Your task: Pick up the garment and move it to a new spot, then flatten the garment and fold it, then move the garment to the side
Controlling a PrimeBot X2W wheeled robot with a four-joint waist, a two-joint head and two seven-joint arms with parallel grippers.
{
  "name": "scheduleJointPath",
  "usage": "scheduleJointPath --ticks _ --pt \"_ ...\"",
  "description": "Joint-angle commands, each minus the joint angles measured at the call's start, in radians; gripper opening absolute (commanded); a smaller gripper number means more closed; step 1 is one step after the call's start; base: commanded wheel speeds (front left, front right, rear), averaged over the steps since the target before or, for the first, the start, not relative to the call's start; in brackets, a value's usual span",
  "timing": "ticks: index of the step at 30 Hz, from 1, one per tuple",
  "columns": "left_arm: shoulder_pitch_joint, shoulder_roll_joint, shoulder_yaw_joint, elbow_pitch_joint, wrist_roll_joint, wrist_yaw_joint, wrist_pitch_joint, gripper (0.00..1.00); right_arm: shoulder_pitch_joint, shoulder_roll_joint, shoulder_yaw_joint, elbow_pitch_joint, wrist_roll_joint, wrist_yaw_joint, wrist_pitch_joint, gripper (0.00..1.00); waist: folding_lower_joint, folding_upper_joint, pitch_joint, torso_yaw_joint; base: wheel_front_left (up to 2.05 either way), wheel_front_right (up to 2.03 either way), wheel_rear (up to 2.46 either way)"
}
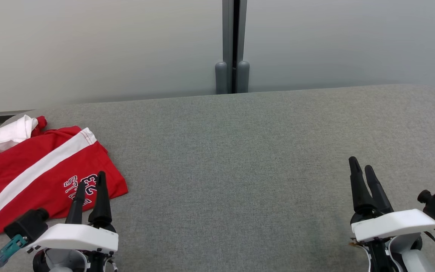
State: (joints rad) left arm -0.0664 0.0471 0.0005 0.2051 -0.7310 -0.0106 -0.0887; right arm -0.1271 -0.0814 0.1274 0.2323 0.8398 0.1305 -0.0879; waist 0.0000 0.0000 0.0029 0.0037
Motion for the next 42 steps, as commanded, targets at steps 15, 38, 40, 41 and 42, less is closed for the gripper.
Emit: scheduleJointPath --ticks 15,38,40,41,42 --pt "-0.024 0.013 -0.022 -0.018 0.169 0.027 -0.048 1.00 -0.043 -0.008 0.040 0.010 -0.202 0.000 -0.049 1.00 0.0000 0.0000 0.000 0.001 0.00 0.00 0.00" --pt "-0.033 0.006 -0.019 0.051 0.317 0.020 -0.102 1.00 -0.076 -0.014 0.100 0.128 -0.380 0.000 -0.103 1.00 0.0000 0.0000 -0.002 0.005 0.00 0.00 0.00" --pt "-0.033 0.005 -0.021 0.058 0.332 0.019 -0.107 1.00 -0.081 -0.016 0.105 0.139 -0.394 0.000 -0.109 1.00 0.0000 0.0000 -0.002 0.005 0.00 0.00 0.00" --pt "-0.034 0.005 -0.021 0.060 0.340 0.019 -0.110 1.00 -0.085 -0.016 0.108 0.144 -0.401 0.000 -0.112 1.00 0.0000 0.0000 -0.003 0.005 0.00 0.00 0.00" --pt "-0.034 0.005 -0.022 0.062 0.348 0.018 -0.111 1.00 -0.087 -0.017 0.112 0.148 -0.407 0.000 -0.114 1.00 0.0000 0.0000 -0.003 0.005 0.00 0.00 0.00"
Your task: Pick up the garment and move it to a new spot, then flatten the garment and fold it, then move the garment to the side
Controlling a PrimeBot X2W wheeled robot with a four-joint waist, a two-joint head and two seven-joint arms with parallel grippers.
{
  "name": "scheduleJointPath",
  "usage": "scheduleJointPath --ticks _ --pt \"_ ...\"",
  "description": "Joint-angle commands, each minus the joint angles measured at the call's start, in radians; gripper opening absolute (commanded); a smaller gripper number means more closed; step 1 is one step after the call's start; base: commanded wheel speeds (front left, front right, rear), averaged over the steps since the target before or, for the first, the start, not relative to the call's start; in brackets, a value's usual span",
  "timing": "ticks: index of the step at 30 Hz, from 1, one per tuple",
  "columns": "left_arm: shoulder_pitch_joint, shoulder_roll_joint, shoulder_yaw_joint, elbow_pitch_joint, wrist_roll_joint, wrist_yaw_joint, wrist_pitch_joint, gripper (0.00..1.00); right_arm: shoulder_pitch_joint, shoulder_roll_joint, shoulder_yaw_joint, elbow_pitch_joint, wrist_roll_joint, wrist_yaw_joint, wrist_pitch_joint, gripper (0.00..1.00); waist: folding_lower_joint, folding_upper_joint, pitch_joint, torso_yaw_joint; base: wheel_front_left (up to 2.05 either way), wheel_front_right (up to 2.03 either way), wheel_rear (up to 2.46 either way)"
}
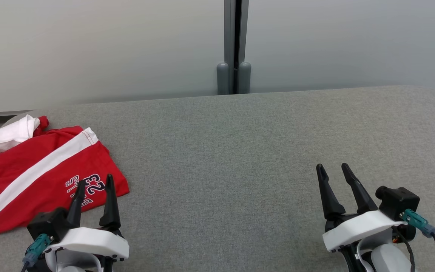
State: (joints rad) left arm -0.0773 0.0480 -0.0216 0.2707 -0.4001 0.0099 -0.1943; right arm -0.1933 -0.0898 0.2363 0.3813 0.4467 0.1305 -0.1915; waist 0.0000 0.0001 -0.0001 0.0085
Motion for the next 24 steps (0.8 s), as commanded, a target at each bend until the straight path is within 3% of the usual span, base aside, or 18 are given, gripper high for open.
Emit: scheduleJointPath --ticks 1,24 --pt "-0.024 0.004 0.000 -0.003 0.026 -0.002 -0.008 1.00 -0.023 -0.009 0.006 0.003 -0.021 0.000 -0.011 1.00 0.0000 -0.0001 0.000 0.000 0.00 0.00 0.00" --pt "-0.031 0.004 -0.018 -0.001 0.169 0.010 -0.053 1.00 -0.037 -0.001 0.024 0.025 -0.154 0.000 -0.059 1.00 0.0000 -0.0001 -0.007 0.000 0.00 0.00 0.00"
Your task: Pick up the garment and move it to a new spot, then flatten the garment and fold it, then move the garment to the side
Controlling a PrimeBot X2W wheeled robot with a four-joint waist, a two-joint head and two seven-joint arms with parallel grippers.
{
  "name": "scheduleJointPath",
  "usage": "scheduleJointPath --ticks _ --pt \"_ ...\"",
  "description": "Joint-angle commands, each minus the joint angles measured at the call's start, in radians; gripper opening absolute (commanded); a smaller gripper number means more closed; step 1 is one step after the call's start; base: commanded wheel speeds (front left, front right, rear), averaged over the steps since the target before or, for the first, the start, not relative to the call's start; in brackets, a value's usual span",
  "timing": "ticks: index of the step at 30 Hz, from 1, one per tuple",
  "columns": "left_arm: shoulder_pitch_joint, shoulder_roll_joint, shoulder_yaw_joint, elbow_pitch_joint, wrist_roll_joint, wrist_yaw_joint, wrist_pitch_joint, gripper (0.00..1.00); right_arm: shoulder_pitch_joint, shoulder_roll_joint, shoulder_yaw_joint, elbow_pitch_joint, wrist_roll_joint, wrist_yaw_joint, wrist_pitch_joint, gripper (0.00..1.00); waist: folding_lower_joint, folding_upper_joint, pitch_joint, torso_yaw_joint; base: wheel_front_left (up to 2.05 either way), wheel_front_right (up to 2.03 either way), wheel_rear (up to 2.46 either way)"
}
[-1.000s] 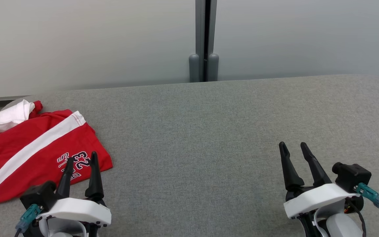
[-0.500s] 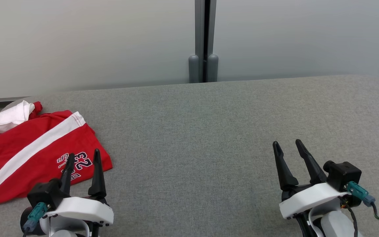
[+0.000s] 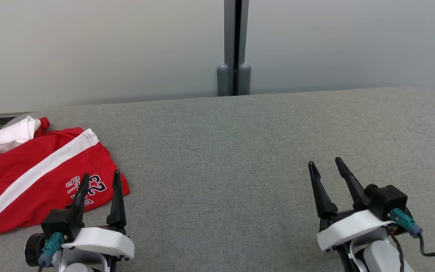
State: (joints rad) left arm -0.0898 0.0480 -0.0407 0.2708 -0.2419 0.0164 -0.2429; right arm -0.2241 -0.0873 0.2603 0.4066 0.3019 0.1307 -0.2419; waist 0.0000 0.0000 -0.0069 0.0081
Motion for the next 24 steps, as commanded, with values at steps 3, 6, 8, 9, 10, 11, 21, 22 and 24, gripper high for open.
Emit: scheduleJointPath --ticks 3,6,8,9,10,11,21,22,24 --pt "-0.021 0.004 -0.003 0.004 0.028 0.006 -0.011 1.00 -0.011 -0.005 0.007 0.004 -0.026 0.000 -0.012 1.00 0.0000 0.0000 0.000 0.000 0.00 0.00 0.00" --pt "-0.024 0.004 -0.006 0.008 0.045 0.010 -0.017 1.00 -0.015 -0.005 0.012 0.009 -0.042 0.000 -0.018 1.00 0.0000 0.0000 -0.001 0.001 0.00 0.00 0.00" --pt "-0.025 0.004 -0.008 0.009 0.058 0.011 -0.019 1.00 -0.017 -0.006 0.016 0.011 -0.052 0.000 -0.021 1.00 0.0000 0.0000 -0.001 0.001 0.00 0.00 0.00" --pt "-0.025 0.004 -0.008 0.010 0.063 0.012 -0.022 1.00 -0.018 -0.006 0.017 0.012 -0.058 0.000 -0.023 1.00 0.0000 0.0000 -0.001 0.001 0.00 0.00 0.00" --pt "-0.024 0.004 -0.009 0.010 0.068 0.011 -0.023 1.00 -0.019 -0.006 0.017 0.013 -0.063 0.000 -0.026 1.00 0.0000 0.0000 -0.001 0.001 0.00 0.00 0.00" --pt "-0.023 0.004 -0.008 0.011 0.073 0.011 -0.024 1.00 -0.019 -0.005 0.015 0.011 -0.064 0.000 -0.027 1.00 0.0000 0.0000 -0.001 0.001 0.00 0.00 0.00" --pt "-0.022 0.004 -0.007 0.015 0.055 0.008 -0.022 1.00 -0.013 0.002 0.001 0.012 -0.048 0.000 -0.025 1.00 0.0000 0.0000 0.002 -0.001 0.00 0.00 0.00" --pt "-0.022 0.004 -0.009 0.016 0.059 0.008 -0.022 1.00 -0.013 0.002 0.001 0.013 -0.047 0.000 -0.025 1.00 0.0000 0.0000 0.002 -0.001 0.00 0.00 0.00" --pt "-0.023 0.004 -0.010 0.018 0.062 0.009 -0.022 1.00 -0.014 0.002 0.002 0.014 -0.046 0.000 -0.025 1.00 0.0000 0.0000 0.002 -0.001 0.00 0.00 0.00"
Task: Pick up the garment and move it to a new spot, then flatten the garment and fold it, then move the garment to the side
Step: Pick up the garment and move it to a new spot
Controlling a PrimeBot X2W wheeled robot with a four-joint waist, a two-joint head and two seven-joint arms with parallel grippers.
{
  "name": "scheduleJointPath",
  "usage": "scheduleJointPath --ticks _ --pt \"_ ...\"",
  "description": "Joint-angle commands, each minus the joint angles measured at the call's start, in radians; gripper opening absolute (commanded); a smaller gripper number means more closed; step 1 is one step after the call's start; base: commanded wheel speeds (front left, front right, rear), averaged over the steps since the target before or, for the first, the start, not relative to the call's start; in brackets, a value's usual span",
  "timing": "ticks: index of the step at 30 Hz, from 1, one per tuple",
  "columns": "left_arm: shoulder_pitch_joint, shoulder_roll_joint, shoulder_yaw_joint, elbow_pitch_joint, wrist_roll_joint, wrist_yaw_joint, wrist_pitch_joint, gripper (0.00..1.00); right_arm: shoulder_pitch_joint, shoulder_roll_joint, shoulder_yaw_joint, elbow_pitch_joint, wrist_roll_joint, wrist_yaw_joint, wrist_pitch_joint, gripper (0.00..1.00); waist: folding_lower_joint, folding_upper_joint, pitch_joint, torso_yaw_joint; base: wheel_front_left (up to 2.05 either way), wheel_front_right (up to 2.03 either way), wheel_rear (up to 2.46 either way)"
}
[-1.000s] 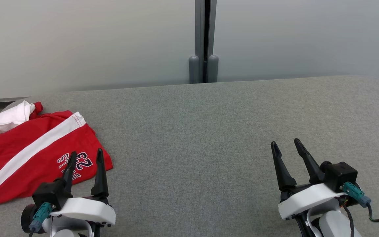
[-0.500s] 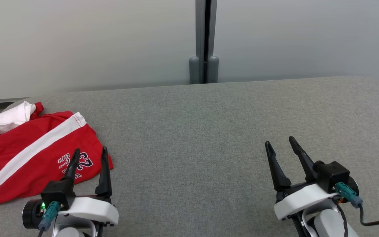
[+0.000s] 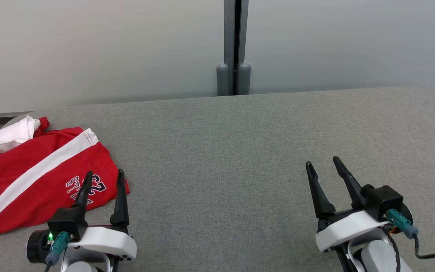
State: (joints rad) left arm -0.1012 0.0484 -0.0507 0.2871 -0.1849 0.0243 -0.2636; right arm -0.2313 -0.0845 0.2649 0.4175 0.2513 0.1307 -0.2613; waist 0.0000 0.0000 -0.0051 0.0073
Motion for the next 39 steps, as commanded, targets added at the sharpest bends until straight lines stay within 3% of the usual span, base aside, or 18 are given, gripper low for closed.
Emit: scheduleJointPath --ticks 1,22,30,39 --pt "-0.012 0.004 -0.001 0.002 0.005 0.001 -0.002 1.00 -0.007 -0.001 -0.002 0.004 0.005 0.000 -0.006 1.00 0.0000 0.0000 0.000 0.000 0.00 0.00 0.00" --pt "-0.012 0.004 -0.005 0.022 -0.016 0.000 -0.002 1.00 -0.001 -0.009 0.017 0.006 0.021 0.000 -0.006 1.00 0.0000 0.0000 -0.002 0.021 0.00 0.00 0.00" --pt "-0.019 0.004 0.010 0.040 -0.034 0.004 -0.001 1.00 0.018 -0.010 0.031 -0.004 0.039 0.000 -0.006 1.00 0.0000 0.0000 0.000 0.134 0.00 0.00 0.00" --pt "-0.017 0.004 0.030 0.047 -0.045 0.003 -0.001 1.00 0.018 -0.013 0.049 -0.019 0.061 0.000 -0.004 1.00 0.0000 0.0000 0.003 0.326 0.00 0.00 0.00"
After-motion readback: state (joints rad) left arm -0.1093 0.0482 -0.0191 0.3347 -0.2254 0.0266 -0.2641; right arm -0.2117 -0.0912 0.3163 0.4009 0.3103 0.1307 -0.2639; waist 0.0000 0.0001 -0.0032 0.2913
